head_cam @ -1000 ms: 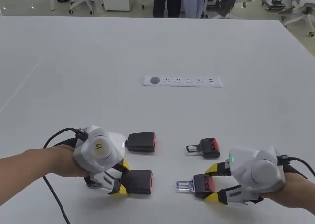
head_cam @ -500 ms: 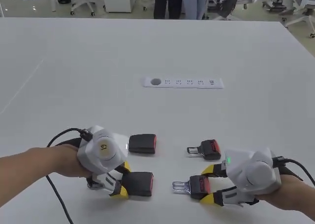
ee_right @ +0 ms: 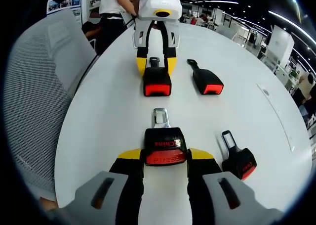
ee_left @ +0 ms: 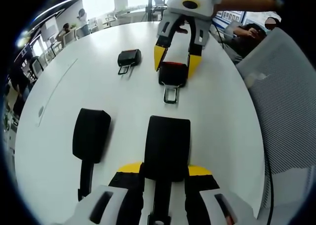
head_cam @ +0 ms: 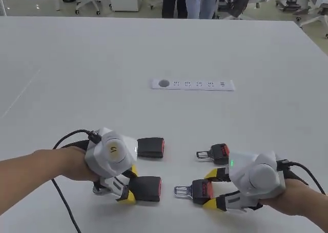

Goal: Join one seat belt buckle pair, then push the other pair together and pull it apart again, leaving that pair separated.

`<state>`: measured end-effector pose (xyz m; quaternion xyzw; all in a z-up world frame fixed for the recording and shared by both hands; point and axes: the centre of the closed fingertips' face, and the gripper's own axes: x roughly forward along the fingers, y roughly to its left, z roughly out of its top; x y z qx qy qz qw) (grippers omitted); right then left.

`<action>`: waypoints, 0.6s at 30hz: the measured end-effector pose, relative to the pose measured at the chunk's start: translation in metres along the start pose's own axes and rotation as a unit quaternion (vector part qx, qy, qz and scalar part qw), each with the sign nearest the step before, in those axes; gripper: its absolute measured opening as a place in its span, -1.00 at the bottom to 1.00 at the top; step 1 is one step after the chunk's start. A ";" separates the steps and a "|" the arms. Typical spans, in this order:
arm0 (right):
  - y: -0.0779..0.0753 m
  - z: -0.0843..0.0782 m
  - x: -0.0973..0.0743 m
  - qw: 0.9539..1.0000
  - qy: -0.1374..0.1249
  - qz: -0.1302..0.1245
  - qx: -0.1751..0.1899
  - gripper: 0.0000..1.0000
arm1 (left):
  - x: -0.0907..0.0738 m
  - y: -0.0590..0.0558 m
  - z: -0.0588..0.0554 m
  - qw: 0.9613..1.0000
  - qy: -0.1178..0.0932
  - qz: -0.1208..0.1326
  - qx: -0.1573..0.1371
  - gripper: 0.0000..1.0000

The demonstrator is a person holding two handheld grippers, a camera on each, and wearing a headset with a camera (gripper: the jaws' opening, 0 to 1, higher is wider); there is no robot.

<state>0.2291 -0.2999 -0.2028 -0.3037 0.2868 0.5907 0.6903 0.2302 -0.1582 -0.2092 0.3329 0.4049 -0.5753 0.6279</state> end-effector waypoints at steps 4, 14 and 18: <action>0.000 0.004 0.002 1.000 -0.002 0.001 0.002 -0.36 | 0.000 0.000 0.000 1.000 0.001 0.000 -0.001 -0.36; 0.000 0.010 0.010 1.000 -0.004 0.004 0.000 -0.36 | 0.000 0.001 -0.001 1.000 0.003 -0.001 -0.003 -0.36; -0.001 0.012 0.014 1.000 -0.005 0.007 -0.002 -0.36 | 0.001 0.002 -0.002 1.000 0.004 -0.001 -0.003 -0.36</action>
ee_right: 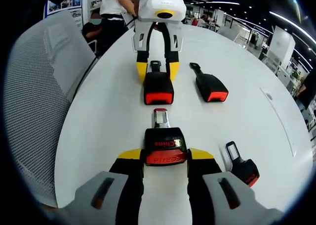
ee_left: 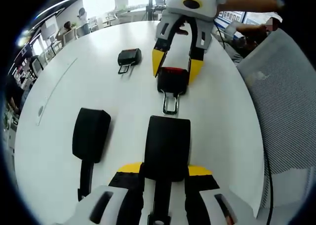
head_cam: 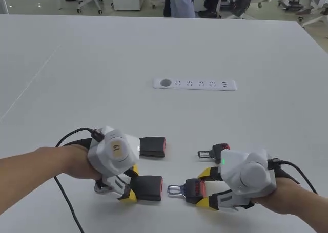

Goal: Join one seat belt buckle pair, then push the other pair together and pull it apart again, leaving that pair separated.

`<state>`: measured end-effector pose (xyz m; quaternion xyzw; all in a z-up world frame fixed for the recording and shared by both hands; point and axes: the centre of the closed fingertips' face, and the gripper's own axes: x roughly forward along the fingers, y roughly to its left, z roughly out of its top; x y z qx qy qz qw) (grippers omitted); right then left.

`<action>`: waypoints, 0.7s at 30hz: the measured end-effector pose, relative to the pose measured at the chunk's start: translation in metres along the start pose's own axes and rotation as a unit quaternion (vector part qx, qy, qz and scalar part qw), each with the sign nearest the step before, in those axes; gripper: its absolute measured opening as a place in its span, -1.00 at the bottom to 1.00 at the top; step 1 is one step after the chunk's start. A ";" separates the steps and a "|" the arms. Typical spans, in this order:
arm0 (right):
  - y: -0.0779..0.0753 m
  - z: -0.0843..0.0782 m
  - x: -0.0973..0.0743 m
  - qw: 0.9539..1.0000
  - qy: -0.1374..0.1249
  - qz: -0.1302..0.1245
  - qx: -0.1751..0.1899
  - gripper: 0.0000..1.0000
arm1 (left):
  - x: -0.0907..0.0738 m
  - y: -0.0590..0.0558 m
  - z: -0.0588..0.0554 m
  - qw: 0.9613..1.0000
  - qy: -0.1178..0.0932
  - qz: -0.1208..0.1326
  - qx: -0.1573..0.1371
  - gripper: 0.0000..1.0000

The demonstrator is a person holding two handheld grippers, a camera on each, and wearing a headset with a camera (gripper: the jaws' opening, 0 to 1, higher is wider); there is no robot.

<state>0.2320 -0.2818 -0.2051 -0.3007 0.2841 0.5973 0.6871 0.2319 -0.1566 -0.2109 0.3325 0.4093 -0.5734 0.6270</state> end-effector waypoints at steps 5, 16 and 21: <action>0.000 0.003 0.003 1.000 -0.001 0.001 0.000 -0.36 | 0.000 0.001 -0.001 1.000 0.001 0.000 0.000 -0.36; 0.001 0.011 0.009 1.000 -0.004 0.006 -0.003 -0.36 | 0.002 0.002 -0.002 1.000 0.000 0.000 -0.002 -0.36; 0.002 0.015 0.013 1.000 -0.006 0.009 -0.004 -0.36 | 0.001 0.001 -0.001 1.000 0.000 -0.001 -0.004 -0.36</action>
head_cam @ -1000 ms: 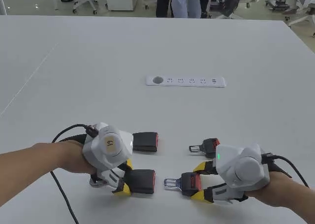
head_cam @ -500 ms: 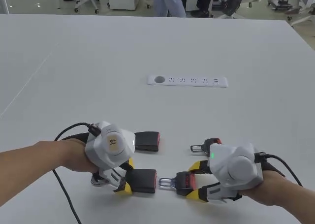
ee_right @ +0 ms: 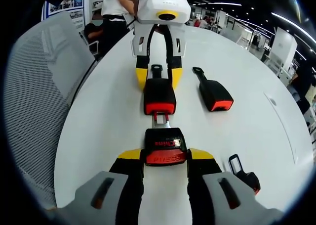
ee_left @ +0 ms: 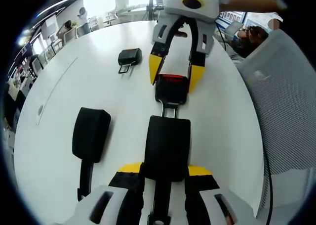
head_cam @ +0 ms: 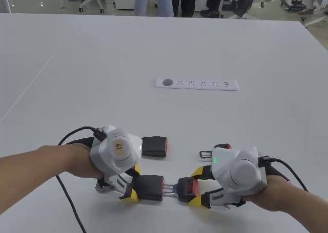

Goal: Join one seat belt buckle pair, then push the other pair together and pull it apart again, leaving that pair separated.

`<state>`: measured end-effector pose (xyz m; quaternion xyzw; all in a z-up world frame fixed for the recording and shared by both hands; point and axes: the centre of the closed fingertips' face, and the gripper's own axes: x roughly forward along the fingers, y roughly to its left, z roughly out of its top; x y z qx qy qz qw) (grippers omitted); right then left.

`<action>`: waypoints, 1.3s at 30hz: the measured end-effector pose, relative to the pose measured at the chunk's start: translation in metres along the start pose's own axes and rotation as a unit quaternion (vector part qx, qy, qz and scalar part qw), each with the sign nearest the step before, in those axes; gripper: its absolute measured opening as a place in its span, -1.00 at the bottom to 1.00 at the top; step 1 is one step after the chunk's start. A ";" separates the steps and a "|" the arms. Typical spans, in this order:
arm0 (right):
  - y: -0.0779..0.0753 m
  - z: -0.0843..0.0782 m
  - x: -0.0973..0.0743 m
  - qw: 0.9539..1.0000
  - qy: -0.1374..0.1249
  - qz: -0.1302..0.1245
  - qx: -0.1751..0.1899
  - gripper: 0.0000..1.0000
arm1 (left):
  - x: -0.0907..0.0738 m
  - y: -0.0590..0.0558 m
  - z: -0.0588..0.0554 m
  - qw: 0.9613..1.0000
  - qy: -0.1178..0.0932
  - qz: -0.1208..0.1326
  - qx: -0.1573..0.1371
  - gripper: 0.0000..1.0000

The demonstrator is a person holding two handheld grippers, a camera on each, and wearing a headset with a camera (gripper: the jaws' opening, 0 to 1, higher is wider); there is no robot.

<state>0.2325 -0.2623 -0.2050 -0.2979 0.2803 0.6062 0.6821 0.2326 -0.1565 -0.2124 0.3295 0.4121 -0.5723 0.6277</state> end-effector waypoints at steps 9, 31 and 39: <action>0.001 0.005 0.004 1.000 -0.003 0.002 0.002 -0.36 | -0.001 -0.001 0.001 1.000 -0.001 0.000 0.000 -0.36; 0.002 0.006 0.008 1.000 -0.014 0.004 0.012 -0.37 | -0.001 -0.001 0.001 1.000 -0.009 0.007 -0.005 -0.37; 0.002 0.007 0.008 1.000 -0.014 0.003 0.013 -0.38 | -0.001 -0.003 0.002 1.000 -0.013 0.005 -0.005 -0.37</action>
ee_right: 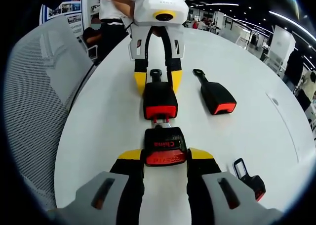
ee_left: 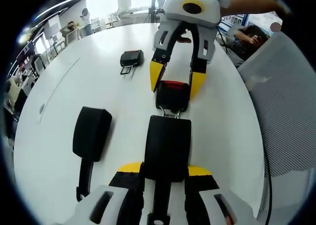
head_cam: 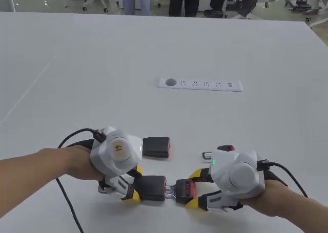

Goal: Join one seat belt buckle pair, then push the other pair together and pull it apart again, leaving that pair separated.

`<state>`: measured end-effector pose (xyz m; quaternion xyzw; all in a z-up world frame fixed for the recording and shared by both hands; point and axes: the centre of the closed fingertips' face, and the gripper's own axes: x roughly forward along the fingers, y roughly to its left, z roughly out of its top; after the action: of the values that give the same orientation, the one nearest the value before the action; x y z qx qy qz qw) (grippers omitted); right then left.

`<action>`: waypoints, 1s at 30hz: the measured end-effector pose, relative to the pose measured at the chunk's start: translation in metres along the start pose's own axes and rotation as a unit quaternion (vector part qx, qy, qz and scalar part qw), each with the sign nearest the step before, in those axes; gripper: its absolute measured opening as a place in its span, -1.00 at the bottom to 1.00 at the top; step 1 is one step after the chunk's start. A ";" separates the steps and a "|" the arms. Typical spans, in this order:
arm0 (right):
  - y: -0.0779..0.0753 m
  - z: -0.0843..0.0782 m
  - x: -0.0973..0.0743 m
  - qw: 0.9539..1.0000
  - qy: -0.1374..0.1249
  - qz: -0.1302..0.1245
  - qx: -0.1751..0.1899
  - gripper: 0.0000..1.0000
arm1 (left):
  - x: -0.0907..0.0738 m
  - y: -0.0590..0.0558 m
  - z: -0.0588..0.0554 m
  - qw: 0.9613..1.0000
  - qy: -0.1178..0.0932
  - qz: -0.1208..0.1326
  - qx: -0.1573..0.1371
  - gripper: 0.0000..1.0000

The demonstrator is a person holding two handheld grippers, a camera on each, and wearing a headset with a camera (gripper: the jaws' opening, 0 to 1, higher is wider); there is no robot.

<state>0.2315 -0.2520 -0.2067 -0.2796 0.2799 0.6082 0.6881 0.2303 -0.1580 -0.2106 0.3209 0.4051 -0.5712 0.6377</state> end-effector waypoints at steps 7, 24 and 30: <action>-0.001 0.001 0.002 1.000 0.002 0.002 -0.004 -0.39 | -0.001 0.000 0.000 1.000 0.001 -0.001 0.001 -0.38; 0.000 0.004 0.005 1.000 0.003 0.000 0.007 -0.40 | 0.000 0.002 -0.001 1.000 -0.002 0.003 -0.002 -0.39; 0.002 0.009 0.009 1.000 0.004 -0.001 0.012 -0.40 | 0.000 0.000 0.001 1.000 -0.001 0.005 -0.004 -0.39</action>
<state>0.2307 -0.2392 -0.2067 -0.2741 0.2892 0.6035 0.6907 0.2307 -0.1585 -0.2103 0.3198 0.4047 -0.5670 0.6422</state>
